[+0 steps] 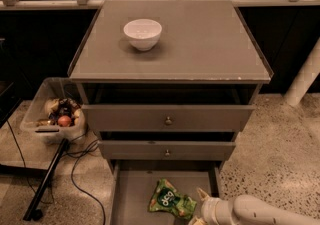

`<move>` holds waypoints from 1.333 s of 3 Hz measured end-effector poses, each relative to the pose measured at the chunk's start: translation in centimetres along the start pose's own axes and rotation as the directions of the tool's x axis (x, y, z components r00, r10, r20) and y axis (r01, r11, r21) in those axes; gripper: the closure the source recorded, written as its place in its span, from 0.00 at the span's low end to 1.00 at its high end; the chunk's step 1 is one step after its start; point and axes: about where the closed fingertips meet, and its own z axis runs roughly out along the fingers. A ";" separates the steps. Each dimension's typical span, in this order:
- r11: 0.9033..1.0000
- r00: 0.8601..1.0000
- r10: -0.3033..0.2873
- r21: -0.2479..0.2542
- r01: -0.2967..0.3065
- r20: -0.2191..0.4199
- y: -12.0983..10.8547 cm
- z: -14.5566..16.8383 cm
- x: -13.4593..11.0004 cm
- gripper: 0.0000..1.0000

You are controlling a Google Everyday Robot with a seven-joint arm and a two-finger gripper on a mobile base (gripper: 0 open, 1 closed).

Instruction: Pick green rice chip bag from bottom drawer and place on counter

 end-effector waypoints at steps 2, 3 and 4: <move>0.998 0.999 -0.023 0.060 0.021 0.032 -0.1 4.8 2.0 0.00; 0.994 0.997 -0.021 0.106 0.014 0.070 -1.5 6.4 2.4 0.00; 0.990 0.995 -0.035 0.139 0.022 0.096 -3.0 7.6 2.0 0.00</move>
Offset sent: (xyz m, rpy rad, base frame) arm 0.0176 0.0216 -0.0835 0.0056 -0.0974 -0.0739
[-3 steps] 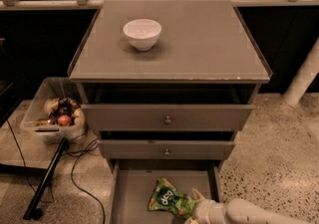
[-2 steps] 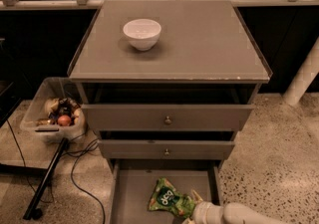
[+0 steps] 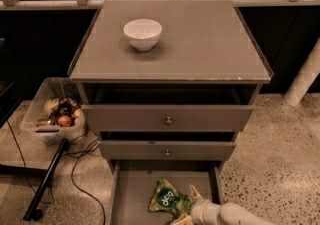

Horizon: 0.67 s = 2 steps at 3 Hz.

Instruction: Pick green rice chip bag from bottom drawer and place on counter

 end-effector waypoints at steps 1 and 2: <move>1.000 1.000 -0.017 -0.013 0.017 -0.011 -0.5 1.8 0.5 0.00; 0.998 0.999 -0.032 -0.050 0.030 -0.044 0.0 3.8 1.7 0.00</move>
Offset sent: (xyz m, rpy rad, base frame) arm 0.0125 0.0216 -0.0648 -0.0659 0.0684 0.1005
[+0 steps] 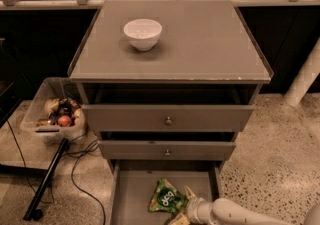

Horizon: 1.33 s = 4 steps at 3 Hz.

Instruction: Pick green rice chip bag from bottom drawer and place on counter

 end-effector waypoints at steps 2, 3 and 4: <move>0.999 0.999 0.037 -0.029 -0.038 -0.029 0.1 3.7 2.6 0.00; 0.999 0.999 0.037 -0.028 -0.038 -0.029 0.1 3.7 2.6 0.00; 0.999 0.999 0.037 -0.028 -0.038 -0.028 0.1 3.7 2.6 0.18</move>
Offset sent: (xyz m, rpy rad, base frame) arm 0.0068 0.0070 -0.0488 -0.0037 0.0574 -0.0073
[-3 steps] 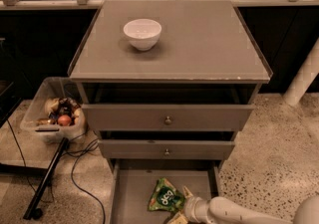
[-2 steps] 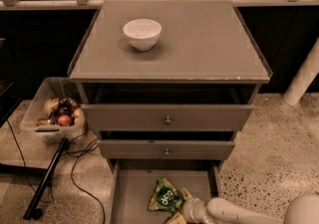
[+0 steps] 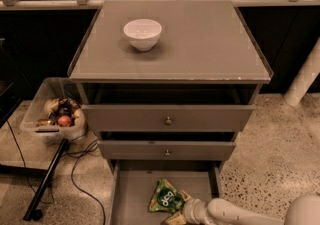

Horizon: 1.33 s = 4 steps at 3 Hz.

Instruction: Pick green rice chip bag from bottom drawer and place on counter

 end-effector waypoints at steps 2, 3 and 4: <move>1.000 1.000 0.000 0.000 0.000 0.000 0.0 0.0 0.0 0.64; 1.000 1.000 0.000 0.000 0.000 0.000 0.0 0.0 0.0 0.88; 1.000 1.000 0.000 0.000 0.000 0.000 0.0 0.0 0.0 1.00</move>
Offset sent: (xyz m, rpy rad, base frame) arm 0.0000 0.0000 0.0000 0.0000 0.0000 0.0000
